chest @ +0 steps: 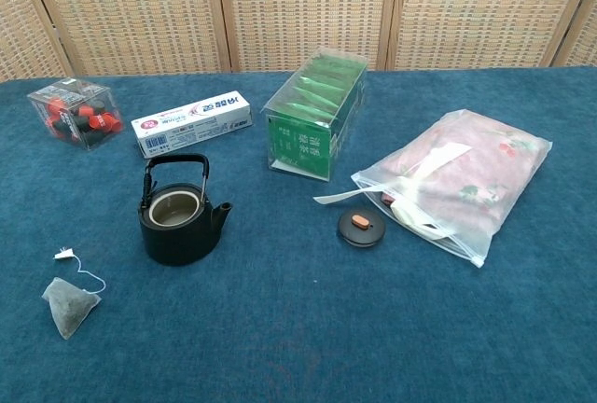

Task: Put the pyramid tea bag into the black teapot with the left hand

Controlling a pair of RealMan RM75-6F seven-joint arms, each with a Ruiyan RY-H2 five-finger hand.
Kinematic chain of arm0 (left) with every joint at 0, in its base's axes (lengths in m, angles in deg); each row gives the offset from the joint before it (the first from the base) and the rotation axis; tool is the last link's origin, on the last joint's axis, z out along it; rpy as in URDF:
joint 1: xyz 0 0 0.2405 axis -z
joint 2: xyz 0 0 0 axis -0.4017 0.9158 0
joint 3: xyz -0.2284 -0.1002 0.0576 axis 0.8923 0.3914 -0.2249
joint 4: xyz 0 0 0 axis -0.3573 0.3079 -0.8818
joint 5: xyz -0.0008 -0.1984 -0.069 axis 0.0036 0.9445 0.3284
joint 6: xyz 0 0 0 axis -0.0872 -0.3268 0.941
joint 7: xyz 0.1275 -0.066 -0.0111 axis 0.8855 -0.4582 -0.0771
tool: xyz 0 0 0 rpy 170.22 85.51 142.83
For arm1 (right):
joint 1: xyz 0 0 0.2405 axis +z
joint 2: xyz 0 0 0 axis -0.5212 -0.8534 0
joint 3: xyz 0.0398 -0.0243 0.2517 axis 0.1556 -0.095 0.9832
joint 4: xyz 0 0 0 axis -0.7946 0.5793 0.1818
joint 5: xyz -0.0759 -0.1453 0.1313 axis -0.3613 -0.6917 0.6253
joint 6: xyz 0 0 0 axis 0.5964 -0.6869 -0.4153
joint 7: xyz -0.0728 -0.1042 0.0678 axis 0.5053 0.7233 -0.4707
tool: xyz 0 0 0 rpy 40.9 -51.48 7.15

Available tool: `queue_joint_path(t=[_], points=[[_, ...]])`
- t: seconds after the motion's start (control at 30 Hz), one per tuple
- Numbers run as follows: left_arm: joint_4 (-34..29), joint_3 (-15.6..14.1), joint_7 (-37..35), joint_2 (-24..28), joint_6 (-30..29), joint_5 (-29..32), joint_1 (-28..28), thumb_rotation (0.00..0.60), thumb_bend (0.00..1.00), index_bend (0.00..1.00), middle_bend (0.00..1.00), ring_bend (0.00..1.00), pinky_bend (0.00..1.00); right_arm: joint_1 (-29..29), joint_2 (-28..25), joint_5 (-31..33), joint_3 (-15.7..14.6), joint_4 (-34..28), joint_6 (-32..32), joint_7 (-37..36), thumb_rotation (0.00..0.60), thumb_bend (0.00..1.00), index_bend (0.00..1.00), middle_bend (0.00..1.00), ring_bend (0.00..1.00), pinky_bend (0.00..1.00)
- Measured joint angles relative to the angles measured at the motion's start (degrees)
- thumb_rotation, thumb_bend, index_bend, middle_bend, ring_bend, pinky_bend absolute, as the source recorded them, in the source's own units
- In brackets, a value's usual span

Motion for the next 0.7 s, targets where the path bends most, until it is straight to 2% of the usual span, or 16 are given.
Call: queue_joint_path(t=[0.07,0.2,0.4,0.7], points=[[0.2,0.1,0.6,0.1,1.0,0.2,0.6,0.6,0.44,0.13,0.02,0.0,0.0,0.0,0.0,0.0,0.0,0.0,0.0,0.1,0.6,0.07,0.09,0.14,0.0,0.08],[0.4,0.6,2.2,0.3,3.7,1.2,2.1,0.6,0.44,0.24,0.08,0.01,0.0,-0.1,-0.1,0.3,0.0,-0.1,0.1,0.1,0.6,0.07,0.09,0.14,0.0,0.08],[0.8,1.4,4.8,0.0,8.6,3.5,4.9,0.6,0.44,0.34,0.11,0.03,0.0,-0.3,-0.2,0.5,0.0,-0.1,0.0,0.2,0.6,0.07,0.09,0.14,0.0,0.08],[2.8,2.9,9.1,-3.1,15.0,7.4,9.3,0.6,0.44,0.4,0.04,0.0,0.0,-0.5,-0.3,0.9,0.0,-0.2,0.1,0.4,0.6,0.07,0.09,0.14,0.0,0.08]])
